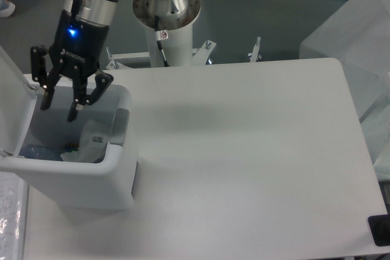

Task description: Place the trash in the trash can

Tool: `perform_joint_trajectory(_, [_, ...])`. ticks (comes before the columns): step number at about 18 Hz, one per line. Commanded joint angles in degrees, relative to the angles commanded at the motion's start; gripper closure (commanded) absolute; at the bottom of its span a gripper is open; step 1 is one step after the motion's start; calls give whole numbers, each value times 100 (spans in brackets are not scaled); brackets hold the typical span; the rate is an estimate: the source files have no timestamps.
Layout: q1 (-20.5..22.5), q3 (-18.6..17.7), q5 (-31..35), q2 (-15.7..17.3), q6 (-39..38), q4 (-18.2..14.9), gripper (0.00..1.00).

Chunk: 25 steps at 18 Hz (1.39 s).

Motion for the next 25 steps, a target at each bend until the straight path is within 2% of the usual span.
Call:
perform_joint_trajectory(3, [448,150,598,-123,984,36,0])
perform_joint_trajectory(6, [869,229,968,-334,1513,9,0])
perform_joint_trajectory(10, [1292,168,1275,-414,2260,-43,0])
perform_joint_trajectory(12, [1337,11,1338,-344,2305,-52,0])
perform_joint_trajectory(15, [1442,-412,1320,-107,2270,18,0])
perform_joint_trajectory(25, [1513,-368,1311,-36,2235,18,0])
